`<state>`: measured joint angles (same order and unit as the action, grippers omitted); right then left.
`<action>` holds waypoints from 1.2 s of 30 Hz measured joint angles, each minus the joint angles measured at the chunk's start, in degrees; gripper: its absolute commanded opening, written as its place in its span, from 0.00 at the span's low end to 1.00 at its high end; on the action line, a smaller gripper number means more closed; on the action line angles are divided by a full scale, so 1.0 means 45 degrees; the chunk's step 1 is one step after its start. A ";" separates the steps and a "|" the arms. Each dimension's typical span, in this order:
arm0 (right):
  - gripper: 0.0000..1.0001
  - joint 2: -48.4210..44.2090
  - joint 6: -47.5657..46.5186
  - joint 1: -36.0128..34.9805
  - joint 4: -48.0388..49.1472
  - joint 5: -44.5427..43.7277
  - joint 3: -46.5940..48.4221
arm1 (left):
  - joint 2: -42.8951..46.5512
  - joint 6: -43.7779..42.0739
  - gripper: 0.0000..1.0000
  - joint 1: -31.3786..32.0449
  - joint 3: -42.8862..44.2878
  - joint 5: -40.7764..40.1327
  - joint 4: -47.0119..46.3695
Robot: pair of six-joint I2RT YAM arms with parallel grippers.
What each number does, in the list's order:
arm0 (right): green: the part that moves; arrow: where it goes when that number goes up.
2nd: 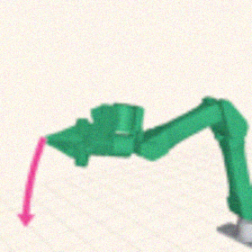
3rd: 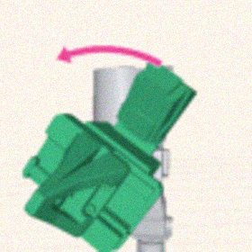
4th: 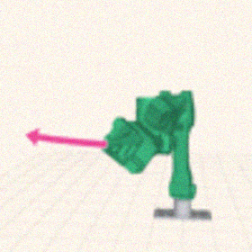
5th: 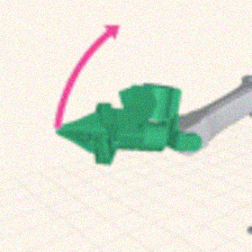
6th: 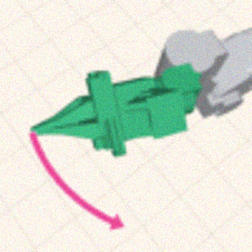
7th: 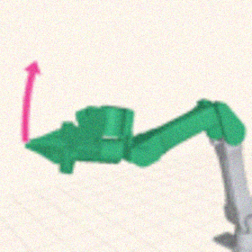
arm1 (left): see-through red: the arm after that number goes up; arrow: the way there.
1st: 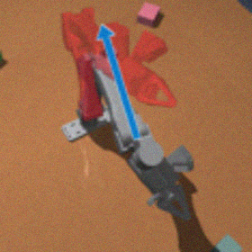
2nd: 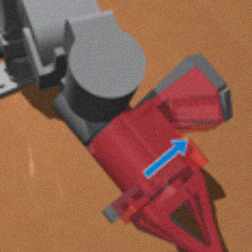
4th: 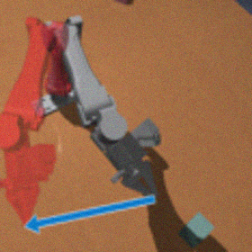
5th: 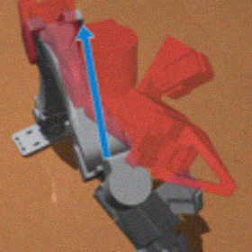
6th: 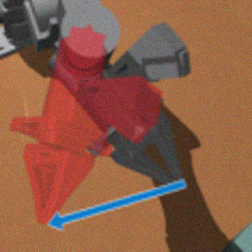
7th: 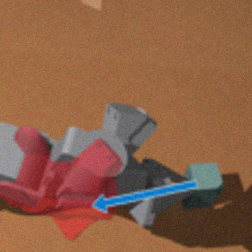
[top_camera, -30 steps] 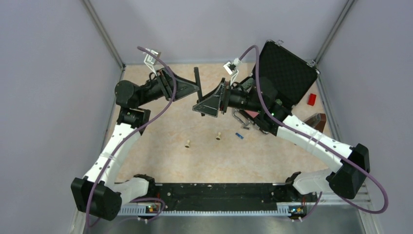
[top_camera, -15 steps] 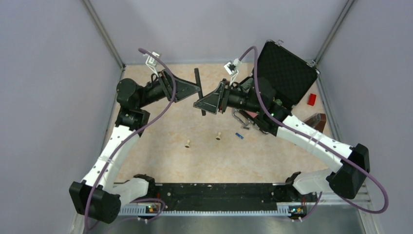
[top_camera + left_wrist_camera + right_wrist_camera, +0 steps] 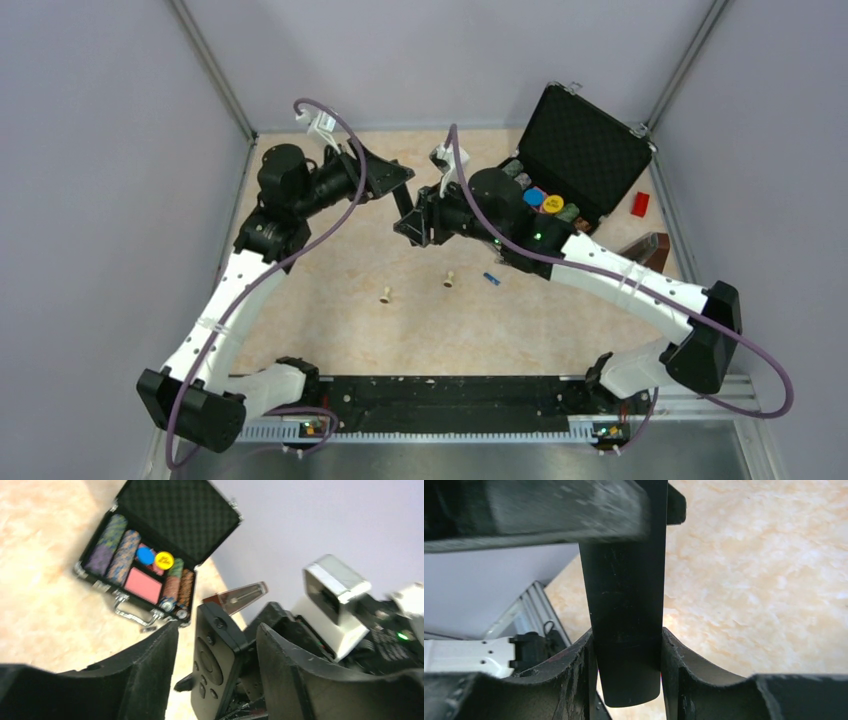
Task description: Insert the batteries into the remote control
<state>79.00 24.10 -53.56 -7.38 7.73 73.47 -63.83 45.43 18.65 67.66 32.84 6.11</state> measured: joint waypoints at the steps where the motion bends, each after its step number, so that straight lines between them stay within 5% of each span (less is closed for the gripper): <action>1: 0.38 0.0121 -0.0204 -0.0083 -0.0204 -0.0345 0.0087 | -0.0102 -0.0141 0.57 0.0058 0.0039 -0.0272 0.0330; 11: 0.37 0.0636 -0.1020 -0.0160 -0.1069 -0.1987 0.0209 | -0.0534 -0.1103 0.54 0.0466 0.0039 -0.1647 0.2637; 16: 0.37 0.1098 -0.1248 -0.0155 -0.1481 -0.2113 0.0622 | -0.1030 -0.1399 0.39 0.0476 0.0044 -0.1647 0.3201; 19: 0.38 0.1268 -0.1379 -0.0155 -0.1734 -0.2113 0.0627 | -0.1268 -0.1375 0.21 0.0481 0.0049 -0.1491 0.3356; 22: 0.58 0.1350 -0.1447 -0.0160 -0.1889 -0.2166 0.0631 | -0.1379 -0.1098 0.00 0.0539 0.0102 -0.1404 0.3361; 24: 0.83 0.1365 -0.1360 -0.0160 -0.1909 -0.2181 0.0661 | -0.1404 -0.0986 0.00 0.0563 0.0112 -0.1404 0.3337; 26: 0.96 0.1360 -0.1180 -0.0160 -0.1865 -0.2297 0.0801 | -0.1418 -0.0913 0.00 0.0544 0.0112 -0.1452 0.3332; 36: 0.99 -0.1768 0.2657 0.0466 -0.0083 -0.2579 -0.1078 | -0.0359 0.0301 0.00 0.0447 0.0107 -0.2297 0.2550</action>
<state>71.05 36.05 -51.46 -7.75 -3.88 68.62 -65.45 46.78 20.67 68.14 22.50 17.58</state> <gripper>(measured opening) 0.990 0.181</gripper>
